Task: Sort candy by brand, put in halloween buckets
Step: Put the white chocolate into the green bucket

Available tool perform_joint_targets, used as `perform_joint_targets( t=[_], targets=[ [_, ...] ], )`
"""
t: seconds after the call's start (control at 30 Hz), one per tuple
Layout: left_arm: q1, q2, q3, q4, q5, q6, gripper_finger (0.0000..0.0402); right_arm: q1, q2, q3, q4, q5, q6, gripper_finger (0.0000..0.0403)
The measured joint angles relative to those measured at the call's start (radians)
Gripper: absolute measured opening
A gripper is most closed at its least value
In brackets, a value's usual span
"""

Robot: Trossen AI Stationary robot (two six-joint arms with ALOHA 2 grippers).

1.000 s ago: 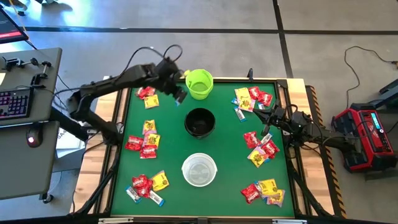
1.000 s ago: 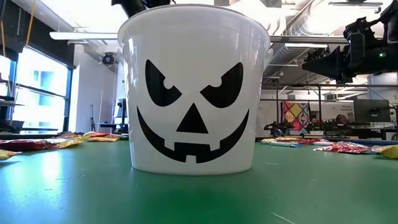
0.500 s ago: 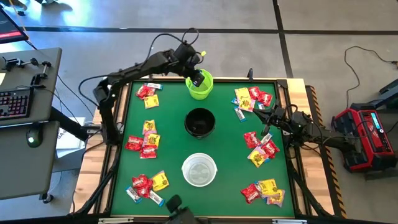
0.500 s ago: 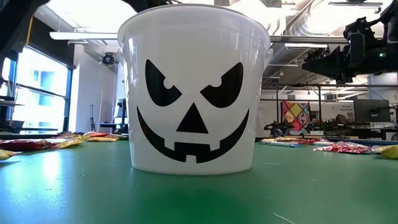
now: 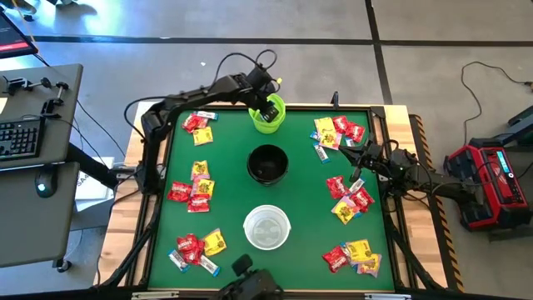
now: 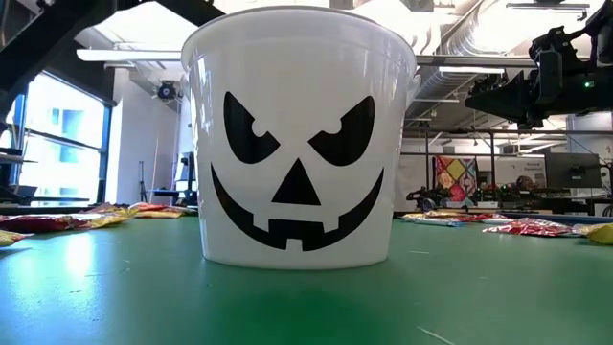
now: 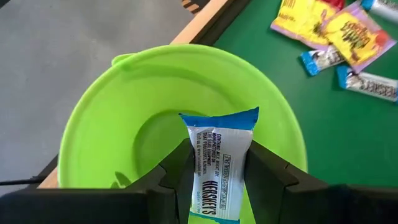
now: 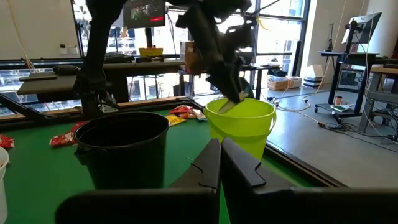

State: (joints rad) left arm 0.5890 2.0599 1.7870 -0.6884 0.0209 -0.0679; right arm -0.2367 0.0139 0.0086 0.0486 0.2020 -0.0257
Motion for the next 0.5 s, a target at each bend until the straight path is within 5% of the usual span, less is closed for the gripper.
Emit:
perform_joint_targets(
  t=[0.5],
  targets=[
    [0.004, 0.055, -0.002, 0.024, -0.007, 0.014, 0.0105, 0.0, 0.0, 0.0, 0.0, 0.0, 0.0, 0.0]
  ],
)
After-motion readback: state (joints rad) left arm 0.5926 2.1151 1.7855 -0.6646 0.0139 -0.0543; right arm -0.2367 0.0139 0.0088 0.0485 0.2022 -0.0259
